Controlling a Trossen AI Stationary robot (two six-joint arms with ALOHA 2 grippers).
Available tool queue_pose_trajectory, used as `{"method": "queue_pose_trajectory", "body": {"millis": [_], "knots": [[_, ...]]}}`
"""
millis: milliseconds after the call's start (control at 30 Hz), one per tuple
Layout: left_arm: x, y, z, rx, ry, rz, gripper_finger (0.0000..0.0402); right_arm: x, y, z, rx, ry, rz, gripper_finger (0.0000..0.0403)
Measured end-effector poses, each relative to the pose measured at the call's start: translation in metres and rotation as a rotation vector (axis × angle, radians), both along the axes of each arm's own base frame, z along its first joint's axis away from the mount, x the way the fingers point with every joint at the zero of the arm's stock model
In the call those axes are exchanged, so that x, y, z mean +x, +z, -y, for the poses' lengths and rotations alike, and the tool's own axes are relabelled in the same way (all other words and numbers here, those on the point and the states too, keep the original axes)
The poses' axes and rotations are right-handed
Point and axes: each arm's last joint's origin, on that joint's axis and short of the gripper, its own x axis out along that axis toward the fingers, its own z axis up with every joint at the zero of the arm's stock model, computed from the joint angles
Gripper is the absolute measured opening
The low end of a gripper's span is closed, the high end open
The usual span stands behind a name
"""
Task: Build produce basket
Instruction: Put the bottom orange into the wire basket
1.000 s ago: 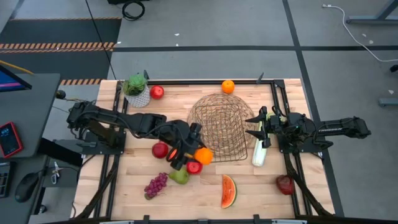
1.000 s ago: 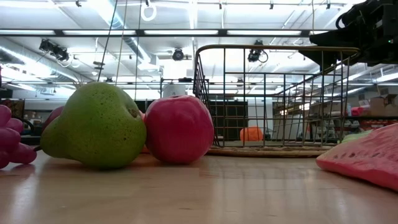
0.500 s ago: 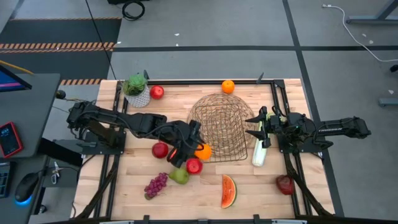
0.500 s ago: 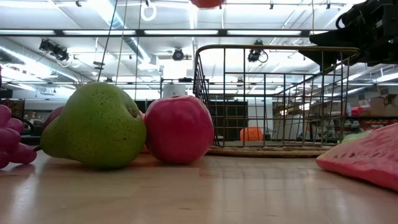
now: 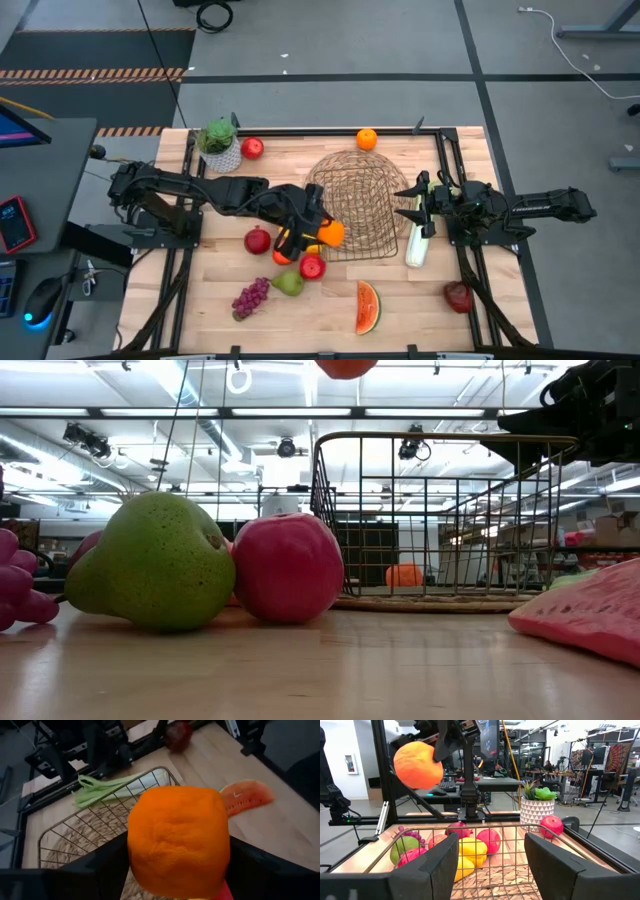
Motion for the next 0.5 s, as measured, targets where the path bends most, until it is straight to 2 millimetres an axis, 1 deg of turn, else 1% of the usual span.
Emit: {"method": "queue_pose_trajectory", "body": {"millis": [100, 167, 233, 333, 500], "knots": [[0.003, 0.005, 0.000, -0.066, 0.039, 0.050, 0.0279, 0.000, 0.000, 0.000, 0.000, 0.000, 0.000, 0.0231], [0.007, 0.010, -0.006, -0.113, 0.071, 0.108, 0.0279, 0.000, 0.000, 0.000, 0.000, 0.000, 0.000, 0.0231], [0.015, 0.011, -0.014, -0.137, 0.105, 0.153, 0.0279, 0.000, 0.000, 0.000, 0.000, 0.000, 0.000, 0.0231], [0.027, -0.001, -0.028, -0.133, 0.151, 0.143, 0.0279, 0.000, 0.000, 0.000, 0.000, 0.000, 0.000, 0.0231], [0.050, -0.033, -0.050, -0.155, 0.234, 0.082, 0.0279, 0.000, 0.001, 0.000, -0.001, 0.000, 0.014, 0.0231]]}}
